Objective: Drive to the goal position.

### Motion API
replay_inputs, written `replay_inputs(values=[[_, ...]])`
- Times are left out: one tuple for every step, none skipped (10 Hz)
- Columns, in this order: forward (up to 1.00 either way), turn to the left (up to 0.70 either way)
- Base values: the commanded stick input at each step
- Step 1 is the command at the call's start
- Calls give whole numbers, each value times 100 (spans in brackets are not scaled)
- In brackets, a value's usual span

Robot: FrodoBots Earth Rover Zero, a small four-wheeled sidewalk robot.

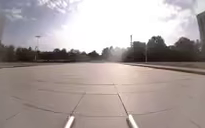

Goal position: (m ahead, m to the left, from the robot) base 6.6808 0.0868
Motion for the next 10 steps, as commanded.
replay_inputs(values=[[100,0],[100,0],[100,0],[100,0],[100,0],[100,0],[100,0],[100,0],[100,0],[100,0]])
